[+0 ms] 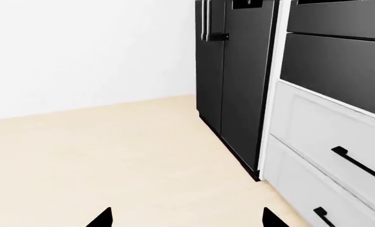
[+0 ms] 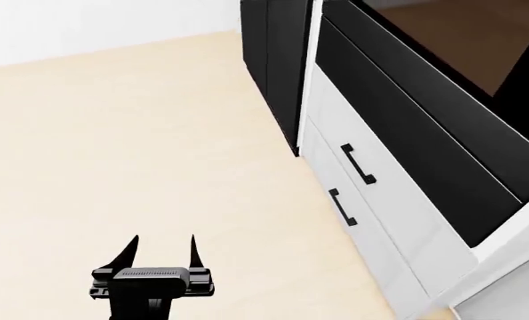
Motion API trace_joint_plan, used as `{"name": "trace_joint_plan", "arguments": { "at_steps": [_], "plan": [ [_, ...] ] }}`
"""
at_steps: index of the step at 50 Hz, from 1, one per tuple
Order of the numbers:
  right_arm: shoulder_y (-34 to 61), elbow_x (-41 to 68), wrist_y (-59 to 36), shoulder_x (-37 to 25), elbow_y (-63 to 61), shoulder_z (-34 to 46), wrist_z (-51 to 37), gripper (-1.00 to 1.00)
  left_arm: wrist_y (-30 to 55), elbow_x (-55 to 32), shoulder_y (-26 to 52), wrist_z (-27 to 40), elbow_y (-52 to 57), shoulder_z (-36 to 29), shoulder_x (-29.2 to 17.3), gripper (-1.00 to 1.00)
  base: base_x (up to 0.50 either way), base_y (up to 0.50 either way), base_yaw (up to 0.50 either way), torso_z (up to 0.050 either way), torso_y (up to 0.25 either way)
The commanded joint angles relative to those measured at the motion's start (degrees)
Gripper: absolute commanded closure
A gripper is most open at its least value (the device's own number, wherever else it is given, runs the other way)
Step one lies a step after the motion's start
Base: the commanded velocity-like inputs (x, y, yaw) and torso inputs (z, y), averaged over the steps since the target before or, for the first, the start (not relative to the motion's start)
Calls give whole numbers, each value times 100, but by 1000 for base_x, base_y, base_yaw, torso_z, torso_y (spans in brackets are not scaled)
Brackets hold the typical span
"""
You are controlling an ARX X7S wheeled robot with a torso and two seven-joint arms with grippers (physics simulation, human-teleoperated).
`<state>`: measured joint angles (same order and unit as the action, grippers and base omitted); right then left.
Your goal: Open the oven door
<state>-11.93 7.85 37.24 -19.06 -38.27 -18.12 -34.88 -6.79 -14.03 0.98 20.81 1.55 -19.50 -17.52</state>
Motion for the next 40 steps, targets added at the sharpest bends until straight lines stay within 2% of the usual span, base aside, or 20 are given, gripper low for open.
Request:
{"name": "trace_joint_plan", "arguments": {
  "at_steps": [1,25,40],
  "plan": [
    [10,-10,13,-13,10,3,-7,-100,-2,-13,8,15,7,-14,-13,-100,473,-161,0,0,0],
    [12,-1,44,-30,30,13,-28,-100,-6,-33,22,46,5,-49,-34,-100,409,-140,0,0,0],
    [3,-1,119,-27,41,11,-40,-100,-22,-47,27,58,-7,-70,-48,-100,124,-28,0,0,0]
  ]
}}
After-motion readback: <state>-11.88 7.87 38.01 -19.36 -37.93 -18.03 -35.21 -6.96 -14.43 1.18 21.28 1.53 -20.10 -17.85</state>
